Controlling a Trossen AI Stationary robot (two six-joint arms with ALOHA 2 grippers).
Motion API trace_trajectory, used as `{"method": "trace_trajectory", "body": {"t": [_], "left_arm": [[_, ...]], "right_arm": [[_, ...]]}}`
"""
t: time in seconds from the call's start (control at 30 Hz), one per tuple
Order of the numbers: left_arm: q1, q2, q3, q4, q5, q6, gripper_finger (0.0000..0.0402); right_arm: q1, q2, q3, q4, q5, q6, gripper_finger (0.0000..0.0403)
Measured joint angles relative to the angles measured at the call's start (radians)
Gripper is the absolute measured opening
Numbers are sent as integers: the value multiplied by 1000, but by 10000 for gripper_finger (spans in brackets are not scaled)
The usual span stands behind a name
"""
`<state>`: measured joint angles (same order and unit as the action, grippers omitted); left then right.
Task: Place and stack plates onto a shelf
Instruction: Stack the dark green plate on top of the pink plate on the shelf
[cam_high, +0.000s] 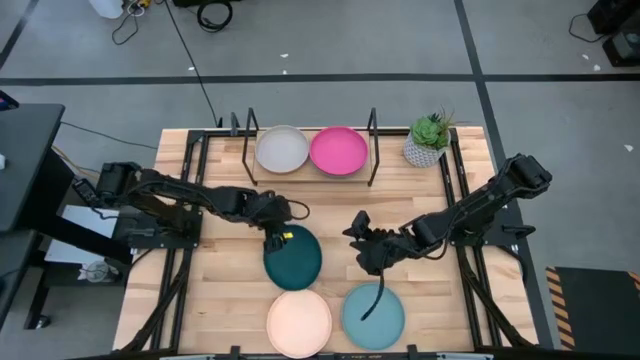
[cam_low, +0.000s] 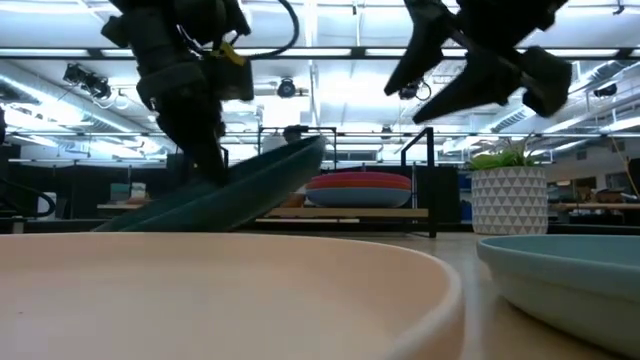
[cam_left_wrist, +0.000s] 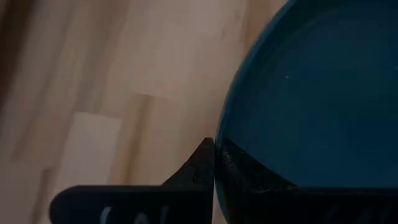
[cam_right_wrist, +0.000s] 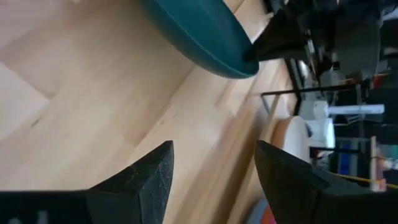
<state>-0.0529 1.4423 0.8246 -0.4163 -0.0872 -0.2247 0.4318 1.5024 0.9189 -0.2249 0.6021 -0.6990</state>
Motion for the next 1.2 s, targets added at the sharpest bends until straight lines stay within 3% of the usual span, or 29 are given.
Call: {"method": "trace_trajectory", "body": {"t": [0.23,0.4,0.6,0.83,1.03,1.2], "left_arm": [[75,-81,0,-50,3,-4,16],[170,-109,0,-48,51,-47,16],[242,-108,71,-34,90,-50,16],[305,-107,171,-151,92,-1,16],[363,-107,172,-181,91,0,16],[391,-107,172,-176,94,-5,16]], "right_arm": [[-11,0,24,15,21,-113,227],[-7,0,30,8,161,-207,262],[1,-3,94,-57,217,-237,276],[-13,-56,122,-182,214,-218,263],[-17,-103,123,-272,145,-70,264],[-21,-108,122,-309,151,-60,283]]}}
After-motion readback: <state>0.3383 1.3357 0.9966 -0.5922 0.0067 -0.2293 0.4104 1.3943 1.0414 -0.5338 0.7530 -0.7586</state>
